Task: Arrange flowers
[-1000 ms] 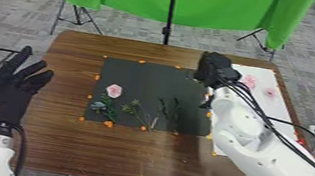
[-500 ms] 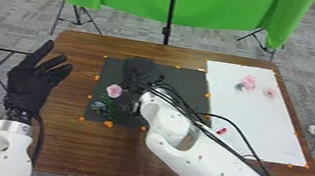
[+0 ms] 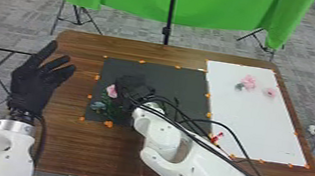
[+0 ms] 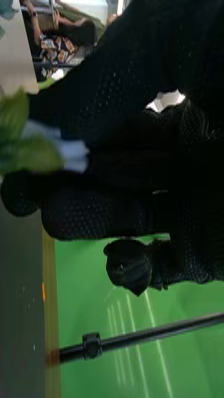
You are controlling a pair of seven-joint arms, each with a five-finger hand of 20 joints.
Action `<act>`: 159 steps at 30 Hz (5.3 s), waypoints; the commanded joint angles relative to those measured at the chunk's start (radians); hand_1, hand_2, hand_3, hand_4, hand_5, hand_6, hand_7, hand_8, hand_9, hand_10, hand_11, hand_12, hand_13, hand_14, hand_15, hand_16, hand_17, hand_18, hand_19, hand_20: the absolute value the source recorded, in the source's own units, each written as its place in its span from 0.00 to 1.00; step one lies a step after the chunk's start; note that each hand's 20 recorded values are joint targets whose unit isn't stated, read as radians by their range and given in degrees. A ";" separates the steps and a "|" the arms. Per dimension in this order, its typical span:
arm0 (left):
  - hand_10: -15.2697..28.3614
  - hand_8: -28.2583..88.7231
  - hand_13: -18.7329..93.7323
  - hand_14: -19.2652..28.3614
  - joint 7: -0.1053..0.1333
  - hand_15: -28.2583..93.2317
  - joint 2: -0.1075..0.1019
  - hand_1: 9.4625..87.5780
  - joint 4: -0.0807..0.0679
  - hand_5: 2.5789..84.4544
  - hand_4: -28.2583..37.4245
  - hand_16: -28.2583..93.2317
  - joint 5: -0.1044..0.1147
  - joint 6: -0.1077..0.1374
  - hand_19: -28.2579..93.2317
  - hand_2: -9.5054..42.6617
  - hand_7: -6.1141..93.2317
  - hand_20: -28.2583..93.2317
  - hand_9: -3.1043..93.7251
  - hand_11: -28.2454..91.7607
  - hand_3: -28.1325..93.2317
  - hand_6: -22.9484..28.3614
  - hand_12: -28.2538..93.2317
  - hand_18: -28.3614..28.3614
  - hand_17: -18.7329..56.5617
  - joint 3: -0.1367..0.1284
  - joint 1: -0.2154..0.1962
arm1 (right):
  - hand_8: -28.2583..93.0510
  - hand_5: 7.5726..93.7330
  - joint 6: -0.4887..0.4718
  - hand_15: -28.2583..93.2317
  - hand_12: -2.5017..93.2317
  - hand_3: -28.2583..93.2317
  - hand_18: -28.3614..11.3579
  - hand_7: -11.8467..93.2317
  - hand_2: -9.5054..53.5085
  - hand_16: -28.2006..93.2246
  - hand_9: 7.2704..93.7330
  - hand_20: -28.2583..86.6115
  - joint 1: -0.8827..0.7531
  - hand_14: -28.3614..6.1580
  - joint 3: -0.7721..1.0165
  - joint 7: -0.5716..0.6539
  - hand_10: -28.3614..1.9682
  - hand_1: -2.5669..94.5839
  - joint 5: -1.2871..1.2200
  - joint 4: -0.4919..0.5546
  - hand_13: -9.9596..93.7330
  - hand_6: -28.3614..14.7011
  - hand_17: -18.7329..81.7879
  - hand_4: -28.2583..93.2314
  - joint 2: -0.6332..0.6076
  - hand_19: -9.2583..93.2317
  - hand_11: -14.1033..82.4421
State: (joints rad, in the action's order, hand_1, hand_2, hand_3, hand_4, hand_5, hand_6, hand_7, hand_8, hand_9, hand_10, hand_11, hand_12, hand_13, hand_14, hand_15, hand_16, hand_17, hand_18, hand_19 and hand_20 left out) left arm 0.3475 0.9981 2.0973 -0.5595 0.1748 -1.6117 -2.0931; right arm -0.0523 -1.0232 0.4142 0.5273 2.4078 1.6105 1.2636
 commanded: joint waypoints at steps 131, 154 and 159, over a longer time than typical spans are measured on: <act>0.78 0.15 0.40 0.97 0.027 0.66 0.006 0.16 -0.022 0.36 0.00 0.18 -0.010 -0.016 0.65 0.30 0.20 0.47 0.37 0.44 0.88 0.56 0.34 1.00 0.16 0.062 0.008 | 0.24 0.85 0.007 0.81 0.40 0.84 0.22 0.37 0.00 0.45 1.00 0.78 -0.060 0.70 0.134 0.119 0.75 0.62 -0.197 0.107 0.82 0.68 0.55 0.00 -0.104 1.00 0.27; 0.79 0.15 0.40 0.98 0.056 0.68 0.001 0.17 -0.019 0.36 0.00 0.17 -0.003 0.014 0.66 0.30 0.20 0.47 0.37 0.44 0.88 0.56 0.34 1.00 0.16 0.076 -0.007 | 0.13 0.62 0.117 0.89 0.21 0.87 0.12 0.25 0.00 0.38 0.81 0.80 -0.050 0.49 0.264 0.195 0.53 0.40 -0.222 0.224 0.74 0.65 0.49 0.00 -0.292 1.00 0.56; 0.78 0.15 0.40 0.98 0.055 0.68 -0.012 0.17 -0.025 0.36 0.00 0.17 0.000 0.016 0.66 0.30 0.20 0.47 0.37 0.44 0.88 0.56 0.34 1.00 0.16 0.099 0.017 | 0.13 0.61 0.233 0.86 0.18 0.88 0.11 0.25 0.00 0.35 0.73 0.73 0.054 0.43 0.222 0.301 0.44 0.39 -0.280 0.153 0.68 0.63 0.44 0.00 -0.468 0.98 0.47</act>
State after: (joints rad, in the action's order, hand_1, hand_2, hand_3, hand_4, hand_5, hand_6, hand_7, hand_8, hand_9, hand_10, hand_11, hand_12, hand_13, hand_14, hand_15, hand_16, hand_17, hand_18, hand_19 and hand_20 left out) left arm 0.4092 0.9936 2.0821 -0.5637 0.1807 -1.5388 -2.0923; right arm 0.0685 -1.0995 0.6323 0.7045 2.1741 1.8441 1.0473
